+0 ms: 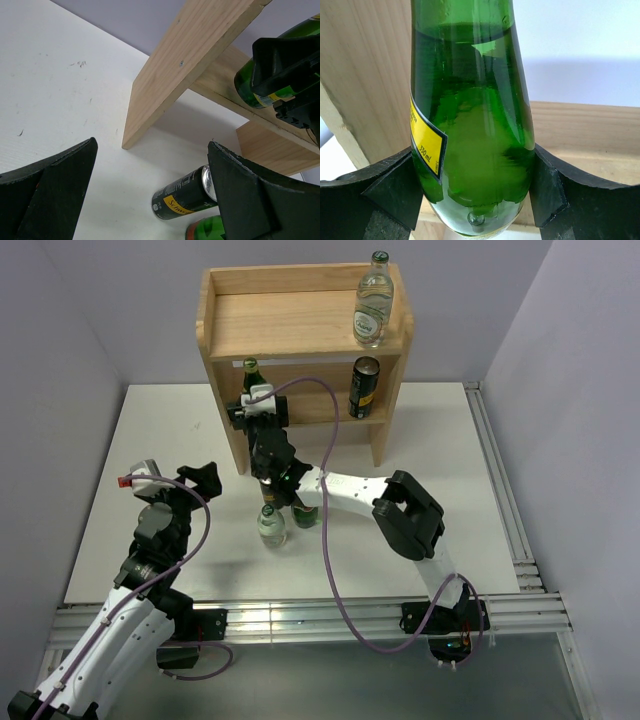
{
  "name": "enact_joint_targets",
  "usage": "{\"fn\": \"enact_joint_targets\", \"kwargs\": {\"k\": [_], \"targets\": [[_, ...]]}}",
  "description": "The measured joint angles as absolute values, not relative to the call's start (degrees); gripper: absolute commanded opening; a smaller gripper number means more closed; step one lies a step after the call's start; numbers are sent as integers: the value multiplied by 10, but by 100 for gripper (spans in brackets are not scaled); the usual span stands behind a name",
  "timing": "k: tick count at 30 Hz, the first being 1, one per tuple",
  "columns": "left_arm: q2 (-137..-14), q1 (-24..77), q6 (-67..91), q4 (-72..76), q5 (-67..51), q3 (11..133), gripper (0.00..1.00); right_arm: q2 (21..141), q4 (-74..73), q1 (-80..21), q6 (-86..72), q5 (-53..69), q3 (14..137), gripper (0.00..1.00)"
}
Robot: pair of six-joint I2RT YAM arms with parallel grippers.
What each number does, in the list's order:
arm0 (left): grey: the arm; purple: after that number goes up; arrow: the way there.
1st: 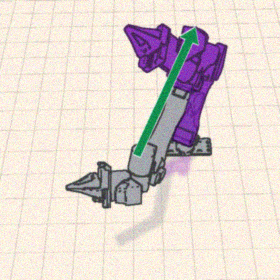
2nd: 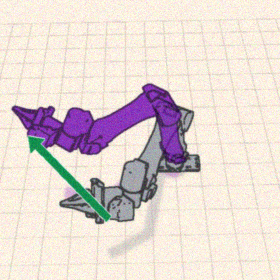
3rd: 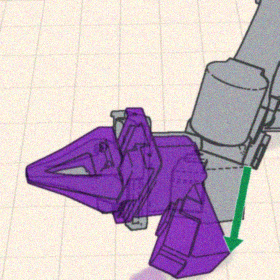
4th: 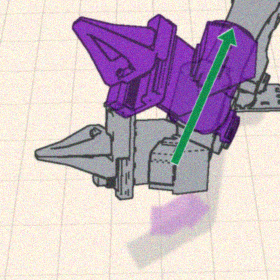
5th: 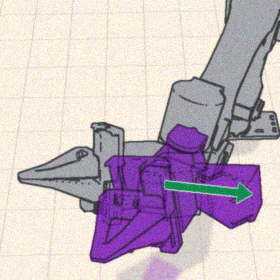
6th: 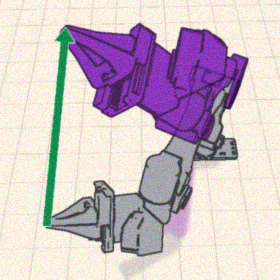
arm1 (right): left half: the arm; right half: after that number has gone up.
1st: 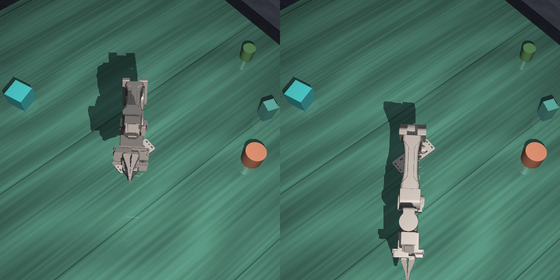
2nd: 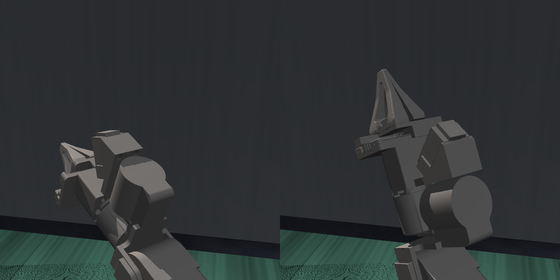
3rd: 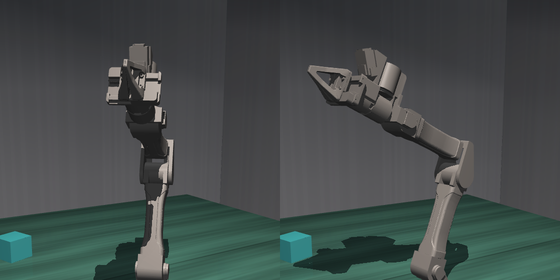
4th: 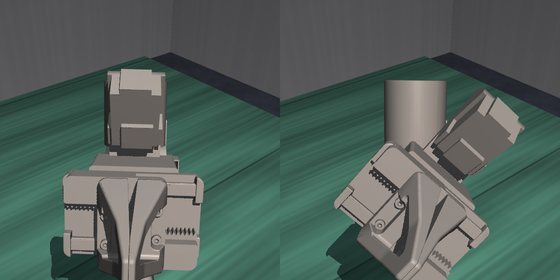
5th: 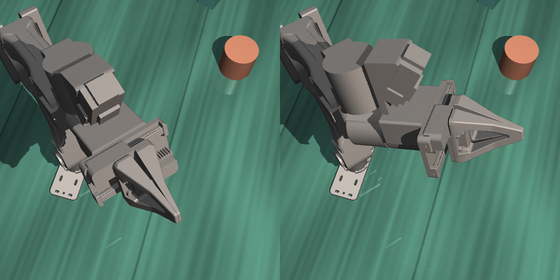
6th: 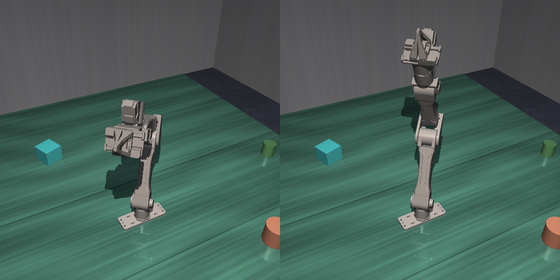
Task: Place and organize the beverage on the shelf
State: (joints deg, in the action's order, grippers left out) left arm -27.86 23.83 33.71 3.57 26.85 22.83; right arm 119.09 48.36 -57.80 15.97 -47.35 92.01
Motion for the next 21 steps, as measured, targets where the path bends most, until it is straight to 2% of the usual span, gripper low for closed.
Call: {"fn": "enact_joint_targets", "kwargs": {"k": [21], "targets": [[-278, 238, 337, 36, 269, 228, 99, 1230, 479, -574, 145, -481, 944, 0]]}}
